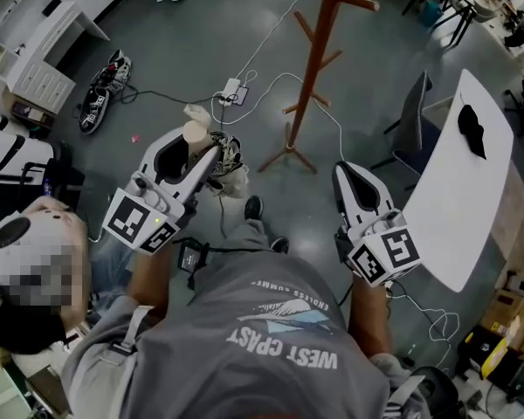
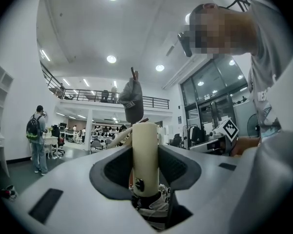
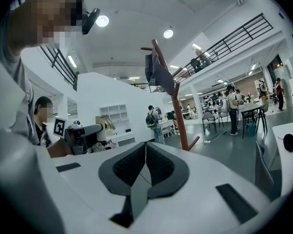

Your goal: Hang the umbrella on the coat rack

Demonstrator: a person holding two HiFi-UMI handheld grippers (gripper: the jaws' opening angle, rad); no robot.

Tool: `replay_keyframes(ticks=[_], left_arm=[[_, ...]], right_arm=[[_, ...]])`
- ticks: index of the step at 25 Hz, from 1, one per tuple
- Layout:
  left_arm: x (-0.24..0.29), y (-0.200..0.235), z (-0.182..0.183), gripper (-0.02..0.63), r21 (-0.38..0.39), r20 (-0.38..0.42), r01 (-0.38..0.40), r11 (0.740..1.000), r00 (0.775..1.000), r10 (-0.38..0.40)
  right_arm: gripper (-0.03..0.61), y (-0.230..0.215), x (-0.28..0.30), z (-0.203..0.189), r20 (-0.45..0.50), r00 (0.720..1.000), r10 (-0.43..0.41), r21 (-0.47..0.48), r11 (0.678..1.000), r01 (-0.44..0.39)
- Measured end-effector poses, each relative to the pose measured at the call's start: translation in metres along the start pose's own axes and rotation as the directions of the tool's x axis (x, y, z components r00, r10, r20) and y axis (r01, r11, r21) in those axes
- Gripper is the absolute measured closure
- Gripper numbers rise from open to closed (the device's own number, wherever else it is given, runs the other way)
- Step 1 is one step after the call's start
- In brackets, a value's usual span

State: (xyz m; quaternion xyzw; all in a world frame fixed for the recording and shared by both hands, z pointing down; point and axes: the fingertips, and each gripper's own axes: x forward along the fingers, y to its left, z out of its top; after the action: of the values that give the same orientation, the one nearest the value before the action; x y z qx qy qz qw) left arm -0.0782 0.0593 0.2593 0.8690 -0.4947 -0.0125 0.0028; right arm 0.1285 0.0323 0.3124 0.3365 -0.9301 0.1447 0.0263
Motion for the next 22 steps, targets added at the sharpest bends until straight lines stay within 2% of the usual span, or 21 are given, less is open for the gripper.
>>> replay_keyframes(ticks=[13,22], left_arm=[[0.072,0.063,-0.009,0.440,-0.029,0.013,0.150,0.988,0.989,-0.149],[0.117,0.095,-0.023,0.440,-0.055,0.011,0.262,0.963,0.965,-0.262]], right_arm=[[0.548,-0.028,0.038,0.028,0.035,0.985,-0.171,-0.016,0.985,0.172],[0.548,-0.045,0.064,0.031,0.053,0.957,-0.284,-0.005,0.959,0.285]])
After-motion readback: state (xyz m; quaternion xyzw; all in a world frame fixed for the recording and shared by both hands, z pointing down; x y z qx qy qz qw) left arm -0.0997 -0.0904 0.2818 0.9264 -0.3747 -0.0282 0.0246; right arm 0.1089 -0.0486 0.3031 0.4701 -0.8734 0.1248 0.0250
